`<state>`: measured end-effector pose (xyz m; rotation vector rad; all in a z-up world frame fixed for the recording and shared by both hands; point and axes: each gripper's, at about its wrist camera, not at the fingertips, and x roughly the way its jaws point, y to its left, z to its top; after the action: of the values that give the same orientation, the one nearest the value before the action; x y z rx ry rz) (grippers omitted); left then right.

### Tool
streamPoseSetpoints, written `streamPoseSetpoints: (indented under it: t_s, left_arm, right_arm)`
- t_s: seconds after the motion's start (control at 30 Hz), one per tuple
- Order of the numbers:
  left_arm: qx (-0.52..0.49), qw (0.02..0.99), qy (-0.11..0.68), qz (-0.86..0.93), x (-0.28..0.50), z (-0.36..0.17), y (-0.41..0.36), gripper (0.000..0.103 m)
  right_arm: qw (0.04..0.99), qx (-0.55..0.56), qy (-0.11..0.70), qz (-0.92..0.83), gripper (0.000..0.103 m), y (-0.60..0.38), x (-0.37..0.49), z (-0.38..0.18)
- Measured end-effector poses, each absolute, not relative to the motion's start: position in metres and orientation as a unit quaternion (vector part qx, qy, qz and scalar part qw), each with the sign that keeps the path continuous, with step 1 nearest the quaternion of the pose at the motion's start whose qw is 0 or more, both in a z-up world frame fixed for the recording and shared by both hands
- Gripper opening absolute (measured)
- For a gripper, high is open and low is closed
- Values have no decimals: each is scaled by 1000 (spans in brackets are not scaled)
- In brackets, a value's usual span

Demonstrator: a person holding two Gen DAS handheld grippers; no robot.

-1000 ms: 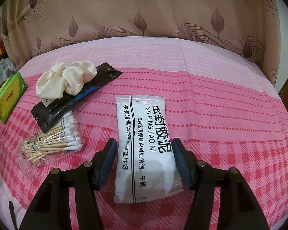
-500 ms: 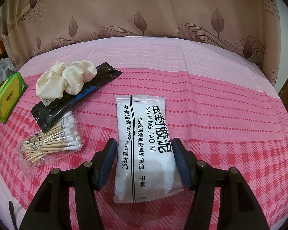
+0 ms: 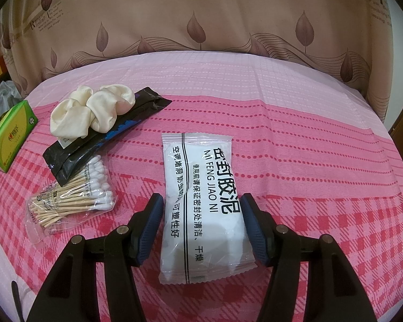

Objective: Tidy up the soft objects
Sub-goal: 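Carry the tan sponge into the gold tin and open the left tool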

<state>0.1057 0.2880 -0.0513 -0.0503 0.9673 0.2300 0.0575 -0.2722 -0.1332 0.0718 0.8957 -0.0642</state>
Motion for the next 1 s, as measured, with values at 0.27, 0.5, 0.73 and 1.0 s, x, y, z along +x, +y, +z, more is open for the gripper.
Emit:
streamPoseSetpoints:
  t_s: [0.27, 0.5, 0.73, 1.0]
  left_arm:
    - [-43, 870, 481, 102, 112, -65, 297, 41]
    - [-53, 861, 496, 99, 115, -71, 300, 43]
    - [-49, 861, 497, 95, 114, -72, 298, 43]
    - [-51, 866, 489, 88, 111, -67, 296, 48]
  right_arm:
    - [900, 34, 433, -32, 57, -272, 58, -133]
    - [900, 33, 433, -32, 57, -272, 58, -133]
    - [900, 33, 433, -32, 57, -272, 58, -133]
    - [900, 33, 433, -32, 57, -272, 58, -133]
